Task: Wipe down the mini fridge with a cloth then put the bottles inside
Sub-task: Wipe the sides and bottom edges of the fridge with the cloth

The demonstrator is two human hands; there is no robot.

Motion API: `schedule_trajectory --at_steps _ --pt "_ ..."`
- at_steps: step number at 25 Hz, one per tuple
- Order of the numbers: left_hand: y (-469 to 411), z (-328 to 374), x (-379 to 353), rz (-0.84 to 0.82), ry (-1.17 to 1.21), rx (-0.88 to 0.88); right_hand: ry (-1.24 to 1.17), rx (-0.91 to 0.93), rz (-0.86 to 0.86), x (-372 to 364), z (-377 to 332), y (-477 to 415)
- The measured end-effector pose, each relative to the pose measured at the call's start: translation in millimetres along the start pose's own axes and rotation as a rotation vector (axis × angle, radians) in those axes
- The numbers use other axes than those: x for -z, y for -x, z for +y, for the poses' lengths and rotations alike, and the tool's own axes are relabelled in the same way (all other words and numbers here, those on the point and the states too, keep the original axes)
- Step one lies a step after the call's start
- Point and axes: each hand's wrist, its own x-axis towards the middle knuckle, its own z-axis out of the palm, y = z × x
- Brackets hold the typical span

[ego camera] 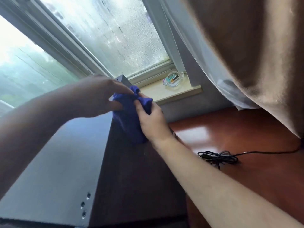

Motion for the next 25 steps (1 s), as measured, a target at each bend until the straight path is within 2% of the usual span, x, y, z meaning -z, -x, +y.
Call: schedule_trajectory --at_steps 5,9,11,15,18,21,25 --pt "-62.2 -24.2 -6.6 -0.01 -0.082 0.022 -0.019 -0.065 -0.017 8.6 0.7 -67.9" --pt "-92.2 -0.8 -18.8 -0.178 -0.177 0.006 -0.049 -0.154 0.04 19.3 31.8 -61.6" --pt "-93.9 19.7 -28.8 -0.299 -0.21 -0.042 -0.092 -0.17 0.082 29.3 50.6 -40.6" --pt "-60.4 63.1 -44.7 -0.57 -0.256 -0.148 -0.15 -0.205 0.059 44.6 89.9 46.6" --pt "-11.0 99.7 -52.4 -0.627 -0.213 -0.242 -0.202 -0.205 0.073 47.0 110.4 113.3" --pt "38.6 118.3 -56.8 -0.599 -0.246 -0.305 -0.186 -0.201 0.108 42.5 109.3 174.1" --pt "52.1 112.4 -48.8 -0.679 -0.107 -0.265 -0.207 -0.214 -0.015 46.6 87.2 201.5"
